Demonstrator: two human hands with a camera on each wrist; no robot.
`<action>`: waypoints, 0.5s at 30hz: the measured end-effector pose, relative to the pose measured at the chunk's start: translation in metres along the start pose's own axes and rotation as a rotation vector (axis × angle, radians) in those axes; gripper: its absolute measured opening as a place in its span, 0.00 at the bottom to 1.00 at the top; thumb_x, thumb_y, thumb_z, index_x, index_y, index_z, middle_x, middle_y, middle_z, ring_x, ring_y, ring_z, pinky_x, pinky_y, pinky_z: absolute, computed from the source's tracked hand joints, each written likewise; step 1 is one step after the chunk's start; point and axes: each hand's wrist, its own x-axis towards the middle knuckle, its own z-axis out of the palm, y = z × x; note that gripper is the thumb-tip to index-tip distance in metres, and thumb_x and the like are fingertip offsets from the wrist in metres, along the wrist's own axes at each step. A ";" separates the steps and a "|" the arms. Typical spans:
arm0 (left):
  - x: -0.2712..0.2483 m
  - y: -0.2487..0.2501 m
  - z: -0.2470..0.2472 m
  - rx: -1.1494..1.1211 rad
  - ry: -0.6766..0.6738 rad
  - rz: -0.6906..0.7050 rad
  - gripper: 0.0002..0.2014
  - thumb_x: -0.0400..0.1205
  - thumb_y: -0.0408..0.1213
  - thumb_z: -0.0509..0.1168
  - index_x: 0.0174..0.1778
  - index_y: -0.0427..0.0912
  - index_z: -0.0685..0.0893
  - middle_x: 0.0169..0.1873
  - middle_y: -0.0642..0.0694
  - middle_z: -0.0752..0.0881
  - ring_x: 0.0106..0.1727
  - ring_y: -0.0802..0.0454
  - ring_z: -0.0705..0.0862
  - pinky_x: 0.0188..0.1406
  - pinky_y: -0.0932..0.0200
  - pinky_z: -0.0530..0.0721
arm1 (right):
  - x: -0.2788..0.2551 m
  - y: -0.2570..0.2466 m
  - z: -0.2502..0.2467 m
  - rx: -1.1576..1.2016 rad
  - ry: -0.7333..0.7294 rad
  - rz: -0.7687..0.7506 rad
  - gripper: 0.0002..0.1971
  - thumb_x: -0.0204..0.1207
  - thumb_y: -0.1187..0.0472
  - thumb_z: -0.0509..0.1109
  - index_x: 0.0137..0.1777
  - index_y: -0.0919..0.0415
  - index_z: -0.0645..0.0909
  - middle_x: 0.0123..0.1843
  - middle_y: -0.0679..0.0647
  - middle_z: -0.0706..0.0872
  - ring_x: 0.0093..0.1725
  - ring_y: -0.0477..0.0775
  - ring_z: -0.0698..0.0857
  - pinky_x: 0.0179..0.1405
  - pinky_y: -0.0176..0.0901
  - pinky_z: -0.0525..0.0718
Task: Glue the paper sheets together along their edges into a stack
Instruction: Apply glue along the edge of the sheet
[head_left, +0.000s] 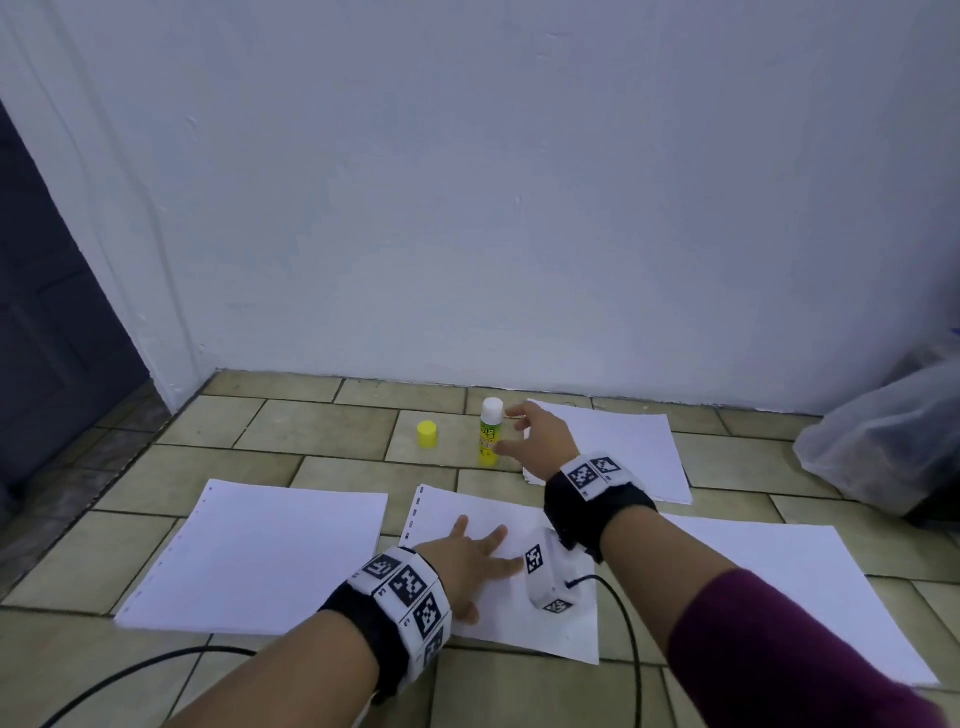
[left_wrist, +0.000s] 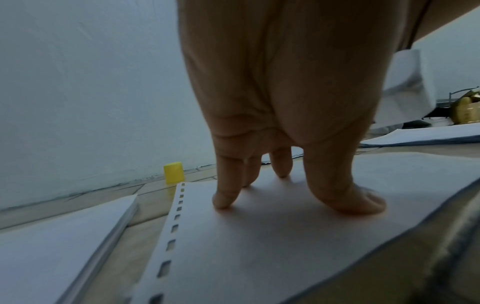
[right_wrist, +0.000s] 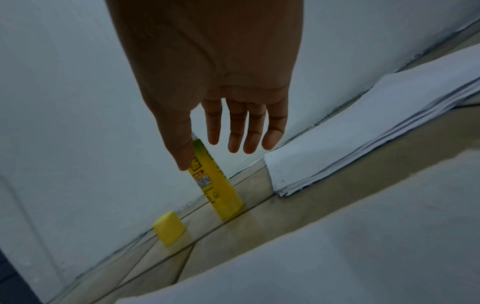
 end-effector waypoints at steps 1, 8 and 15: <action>0.002 0.000 0.001 0.013 -0.005 -0.006 0.37 0.85 0.37 0.62 0.85 0.56 0.48 0.84 0.52 0.36 0.83 0.33 0.36 0.76 0.33 0.64 | 0.005 -0.002 0.003 -0.014 -0.001 -0.003 0.27 0.73 0.58 0.75 0.72 0.58 0.73 0.66 0.57 0.79 0.65 0.54 0.79 0.52 0.35 0.70; 0.010 -0.003 0.003 0.045 -0.013 -0.003 0.37 0.85 0.38 0.63 0.85 0.56 0.50 0.84 0.51 0.36 0.83 0.31 0.36 0.77 0.31 0.62 | 0.009 -0.002 0.013 -0.072 0.083 0.049 0.16 0.80 0.55 0.66 0.62 0.64 0.76 0.58 0.62 0.83 0.58 0.62 0.80 0.54 0.50 0.79; 0.000 -0.001 0.003 0.025 0.053 -0.001 0.40 0.85 0.39 0.63 0.84 0.62 0.43 0.85 0.51 0.38 0.84 0.34 0.41 0.78 0.33 0.61 | -0.034 0.022 -0.061 -0.066 -0.058 0.115 0.10 0.71 0.55 0.76 0.51 0.54 0.82 0.42 0.49 0.84 0.32 0.49 0.84 0.21 0.32 0.74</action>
